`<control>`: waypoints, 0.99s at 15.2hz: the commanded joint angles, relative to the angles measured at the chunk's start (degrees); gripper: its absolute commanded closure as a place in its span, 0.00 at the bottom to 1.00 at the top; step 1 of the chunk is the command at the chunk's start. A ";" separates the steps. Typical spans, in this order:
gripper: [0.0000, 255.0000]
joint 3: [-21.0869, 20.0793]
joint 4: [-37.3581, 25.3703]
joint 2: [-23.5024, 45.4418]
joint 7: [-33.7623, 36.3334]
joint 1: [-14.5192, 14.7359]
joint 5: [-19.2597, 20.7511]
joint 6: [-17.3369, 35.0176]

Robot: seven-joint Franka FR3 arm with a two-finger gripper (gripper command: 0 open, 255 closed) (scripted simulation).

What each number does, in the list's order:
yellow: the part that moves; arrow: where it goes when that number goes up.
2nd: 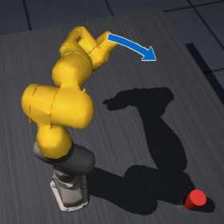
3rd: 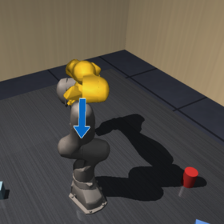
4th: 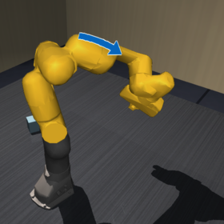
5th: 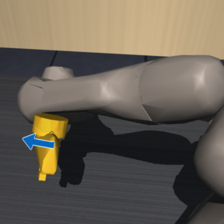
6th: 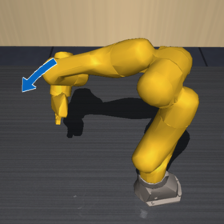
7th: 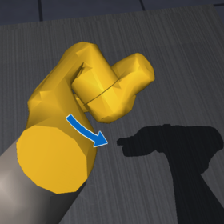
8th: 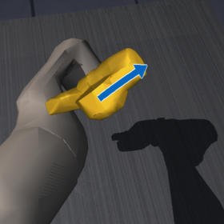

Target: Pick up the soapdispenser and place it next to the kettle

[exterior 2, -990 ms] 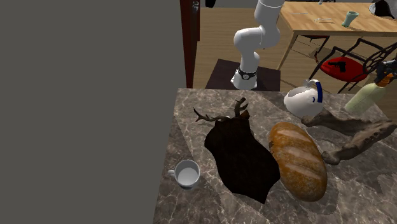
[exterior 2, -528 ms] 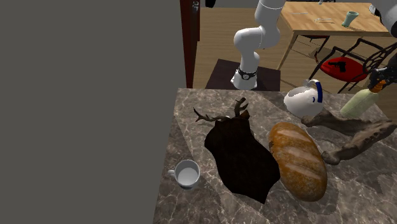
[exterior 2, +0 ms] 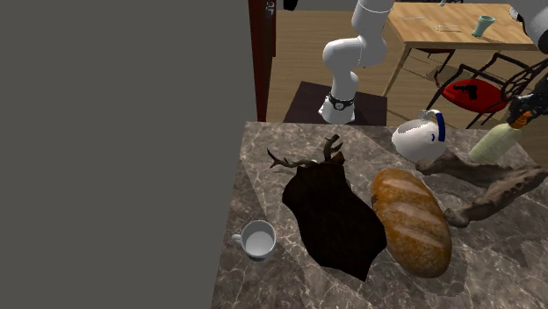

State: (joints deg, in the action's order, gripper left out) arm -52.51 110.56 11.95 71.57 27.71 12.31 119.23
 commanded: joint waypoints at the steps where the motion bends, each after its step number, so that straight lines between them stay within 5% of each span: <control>1: 0.00 0.00 0.00 -0.02 0.00 0.00 0.00 0.01; 15: 0.00 -1.04 -4.44 -3.38 -2.31 -1.13 -3.44 -6.33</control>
State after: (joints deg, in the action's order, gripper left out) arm -53.55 106.14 8.58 69.29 26.60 8.89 112.94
